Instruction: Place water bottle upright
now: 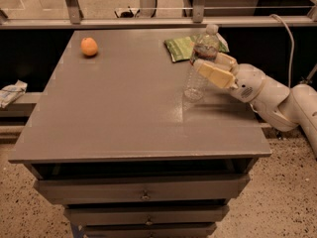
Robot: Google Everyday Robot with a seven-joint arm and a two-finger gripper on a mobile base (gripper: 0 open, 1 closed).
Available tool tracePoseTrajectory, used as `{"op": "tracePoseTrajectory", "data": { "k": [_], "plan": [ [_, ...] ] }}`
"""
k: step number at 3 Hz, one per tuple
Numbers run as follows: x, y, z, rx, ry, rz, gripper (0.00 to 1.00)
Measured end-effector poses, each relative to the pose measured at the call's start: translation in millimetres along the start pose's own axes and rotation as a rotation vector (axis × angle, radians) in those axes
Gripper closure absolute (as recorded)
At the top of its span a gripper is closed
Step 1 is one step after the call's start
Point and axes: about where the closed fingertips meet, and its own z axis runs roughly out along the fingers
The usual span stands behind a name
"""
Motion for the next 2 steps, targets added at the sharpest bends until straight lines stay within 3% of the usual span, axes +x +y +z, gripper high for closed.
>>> {"op": "tracePoseTrajectory", "data": {
  "k": [1,2],
  "plan": [
    [-0.7,-2.3,-1.5,-0.006,0.009,-0.003,0.00],
    [-1.4,-2.8,-2.4,-0.005,0.012,-0.007,0.00]
  ]
}}
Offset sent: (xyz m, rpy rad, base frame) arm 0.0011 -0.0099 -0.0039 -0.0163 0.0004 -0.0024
